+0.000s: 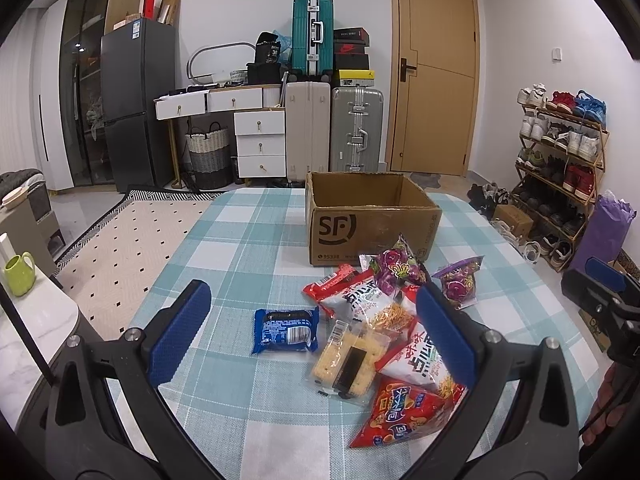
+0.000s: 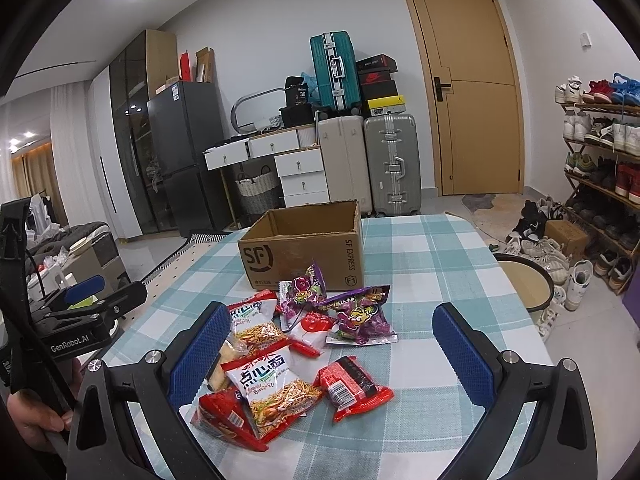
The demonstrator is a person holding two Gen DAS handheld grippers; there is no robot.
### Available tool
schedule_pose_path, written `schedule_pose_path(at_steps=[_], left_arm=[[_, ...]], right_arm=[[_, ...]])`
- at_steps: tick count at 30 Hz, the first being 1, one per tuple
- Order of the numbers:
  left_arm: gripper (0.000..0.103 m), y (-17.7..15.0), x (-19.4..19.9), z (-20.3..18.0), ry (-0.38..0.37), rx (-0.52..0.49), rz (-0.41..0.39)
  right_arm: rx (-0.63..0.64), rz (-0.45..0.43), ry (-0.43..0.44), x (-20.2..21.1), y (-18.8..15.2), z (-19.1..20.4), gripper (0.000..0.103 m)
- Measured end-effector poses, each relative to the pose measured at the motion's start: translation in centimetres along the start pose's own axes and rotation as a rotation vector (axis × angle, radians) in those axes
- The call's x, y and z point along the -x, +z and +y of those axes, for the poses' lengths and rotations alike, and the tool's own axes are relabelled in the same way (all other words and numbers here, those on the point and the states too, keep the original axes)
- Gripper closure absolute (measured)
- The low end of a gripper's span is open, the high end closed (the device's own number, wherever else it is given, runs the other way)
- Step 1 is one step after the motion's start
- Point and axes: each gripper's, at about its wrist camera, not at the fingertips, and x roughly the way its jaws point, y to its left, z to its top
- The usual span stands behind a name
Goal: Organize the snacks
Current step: 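Lower the left gripper onto the red chip bag and close it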
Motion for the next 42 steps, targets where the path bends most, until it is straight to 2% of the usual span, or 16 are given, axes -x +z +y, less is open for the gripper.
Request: schedule_pose_path(at_steps=[7, 19, 28, 30, 37, 39, 41, 42], left_arm=[[0.001, -0.7, -1.0, -0.2, -0.066, 0.002, 0.042], [0.001, -5.0, -3.8, -2.8, -0.263, -0.030, 0.176], [0.001, -7.5, -5.8, -5.0, -0.324, -0.092, 0.251], [0.004, -8.0, -6.4, -5.3, -0.336, -0.091, 0.273], [0.022, -8.8, -7.8, -5.4, -0.397, -0.063, 0.346], [0.032, -8.8, -8.0, -5.3, -0.431, -0.050, 0.357], [0.050, -8.9, -8.0, -5.5, -0.457, -0.052, 0.378], [0.052, -9.0, -7.9, -5.6, -0.458, -0.055, 0.381]], right_arm=[[-0.015, 0.014, 0.007, -0.2, -0.3, -0.3, 0.000], [-0.046, 0.035, 0.009, -0.5, -1.3, -1.6, 0.000], [-0.061, 0.049, 0.000, -0.9, -2.2, -2.5, 0.000], [-0.063, 0.050, -0.003, -0.9, -2.4, -2.7, 0.000], [-0.070, 0.056, -0.004, -1.1, -2.5, -3.1, 0.000], [-0.070, 0.054, -0.003, -1.0, -2.6, -3.1, 0.000], [-0.069, 0.054, -0.005, -1.0, -2.6, -3.1, 0.000], [-0.070, 0.056, -0.005, -1.1, -2.7, -3.1, 0.000]])
